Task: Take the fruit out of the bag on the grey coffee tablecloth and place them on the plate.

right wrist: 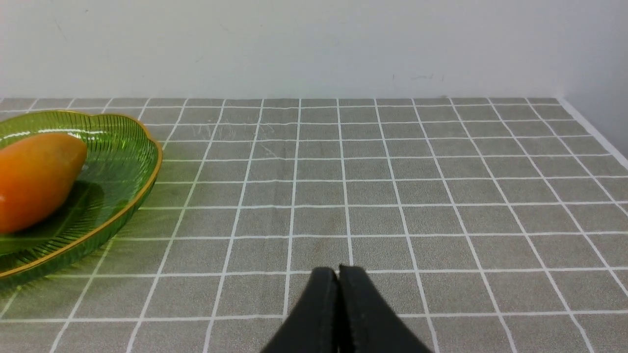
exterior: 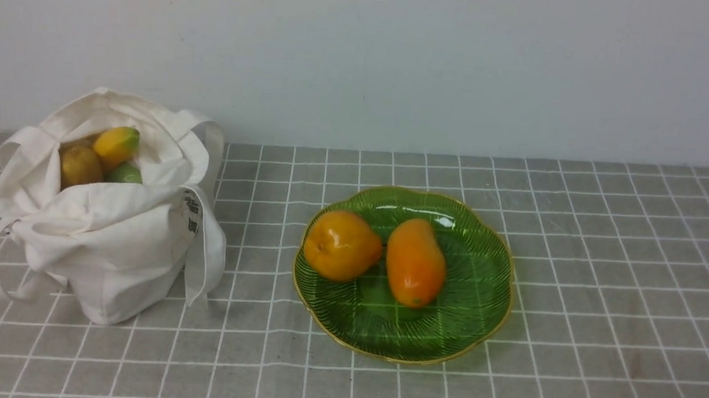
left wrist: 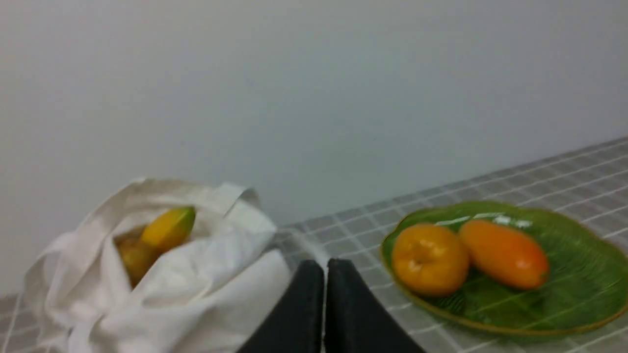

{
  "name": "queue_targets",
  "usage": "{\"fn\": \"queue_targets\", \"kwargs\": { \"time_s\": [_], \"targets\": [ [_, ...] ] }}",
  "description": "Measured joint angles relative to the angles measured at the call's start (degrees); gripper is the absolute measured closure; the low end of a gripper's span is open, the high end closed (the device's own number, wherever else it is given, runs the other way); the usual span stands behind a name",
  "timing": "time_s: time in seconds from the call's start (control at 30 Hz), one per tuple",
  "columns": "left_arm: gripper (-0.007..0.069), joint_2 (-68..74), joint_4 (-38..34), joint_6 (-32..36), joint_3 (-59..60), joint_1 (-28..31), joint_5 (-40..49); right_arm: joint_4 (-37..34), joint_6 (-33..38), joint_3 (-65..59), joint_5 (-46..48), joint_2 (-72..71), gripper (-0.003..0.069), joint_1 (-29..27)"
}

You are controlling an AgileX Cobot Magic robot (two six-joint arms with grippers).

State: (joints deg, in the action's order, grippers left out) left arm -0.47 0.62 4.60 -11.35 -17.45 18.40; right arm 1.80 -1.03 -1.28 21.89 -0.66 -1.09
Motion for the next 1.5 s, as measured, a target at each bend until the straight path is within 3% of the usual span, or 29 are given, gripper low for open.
{"fn": "queue_targets", "kwargs": {
  "time_s": [0.17, 0.3, 0.47, 1.5],
  "targets": [
    [0.0632, -0.2, -3.9, 3.3, 9.1, 9.5, -2.0, 0.0, 0.0, 0.0, 0.0, 0.0, 0.0674, 0.0],
    [0.0632, -0.2, -4.3, 2.1, 12.8, 12.2, -1.7, 0.0, 0.0, 0.0, 0.0, 0.0, 0.0674, 0.0],
    [0.0632, -0.2, -2.9, 1.7, 13.0, 12.5, 2.7, 0.0, 0.0, 0.0, 0.0, 0.0, 0.0674, 0.0],
    [0.0632, -0.2, -2.0, 1.6, 13.0, 12.6, 3.0, 0.0, 0.0, 0.0, 0.0, 0.0, 0.0674, 0.0]
  ]
}}
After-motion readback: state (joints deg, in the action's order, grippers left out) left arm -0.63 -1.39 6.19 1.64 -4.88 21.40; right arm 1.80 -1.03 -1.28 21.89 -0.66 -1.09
